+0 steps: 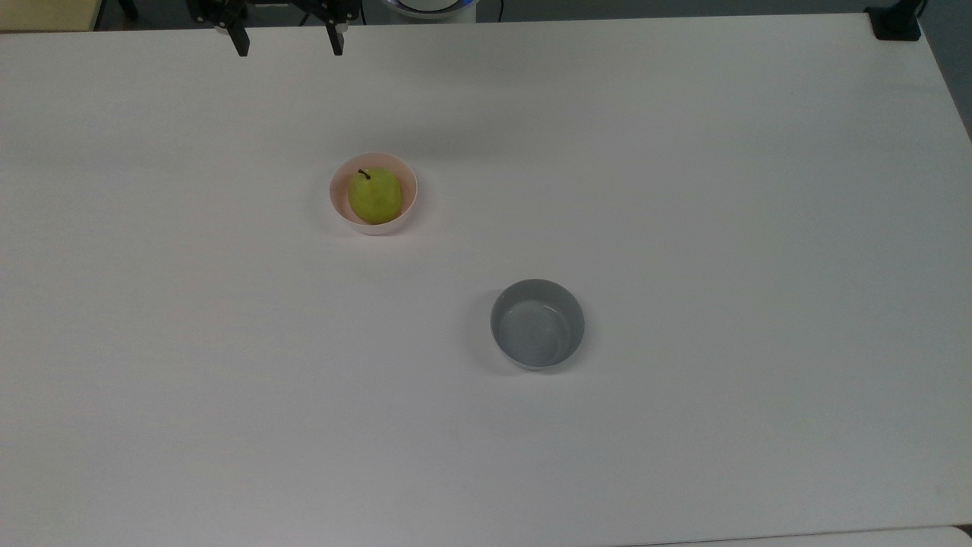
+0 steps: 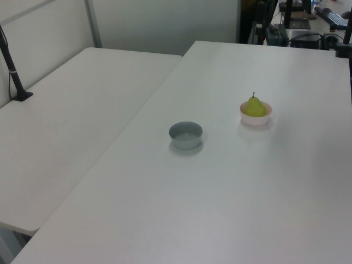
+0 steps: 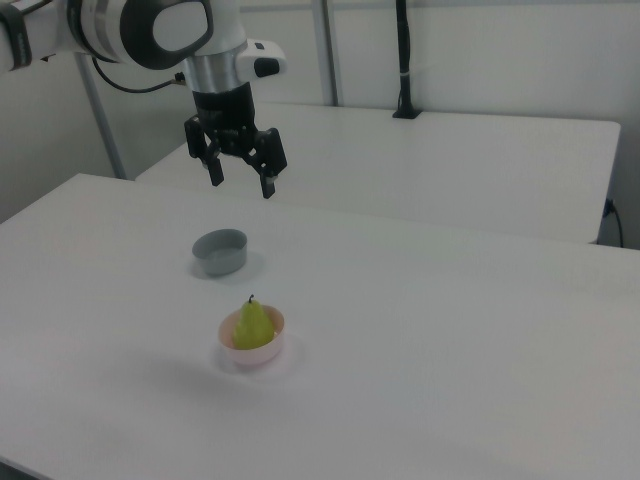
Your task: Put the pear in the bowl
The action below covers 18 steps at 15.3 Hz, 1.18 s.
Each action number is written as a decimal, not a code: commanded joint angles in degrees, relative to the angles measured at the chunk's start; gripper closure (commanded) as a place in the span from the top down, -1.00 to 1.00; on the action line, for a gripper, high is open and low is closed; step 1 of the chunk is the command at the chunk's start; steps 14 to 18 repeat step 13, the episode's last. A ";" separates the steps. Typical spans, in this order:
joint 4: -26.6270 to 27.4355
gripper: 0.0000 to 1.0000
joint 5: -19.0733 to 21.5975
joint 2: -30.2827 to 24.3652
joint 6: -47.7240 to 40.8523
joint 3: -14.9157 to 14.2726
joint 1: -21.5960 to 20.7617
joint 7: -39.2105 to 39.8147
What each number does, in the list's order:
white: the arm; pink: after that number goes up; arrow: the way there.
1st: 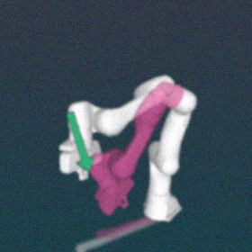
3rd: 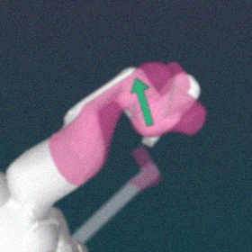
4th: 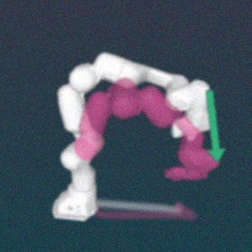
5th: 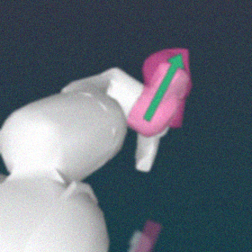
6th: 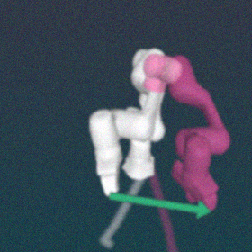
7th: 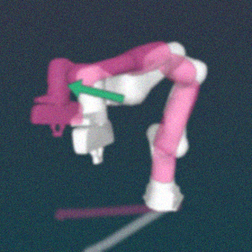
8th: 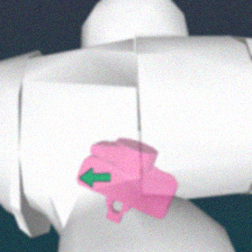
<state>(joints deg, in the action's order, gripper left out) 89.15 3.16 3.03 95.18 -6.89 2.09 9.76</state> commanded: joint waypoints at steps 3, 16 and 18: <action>3.48 1.00 0.27 -3.29 2.10 -0.31 -1.12 0.88; 5.60 1.00 0.18 -4.97 3.52 -0.31 -1.03 0.79; 5.60 1.00 0.18 -4.97 3.52 -0.31 -1.03 0.79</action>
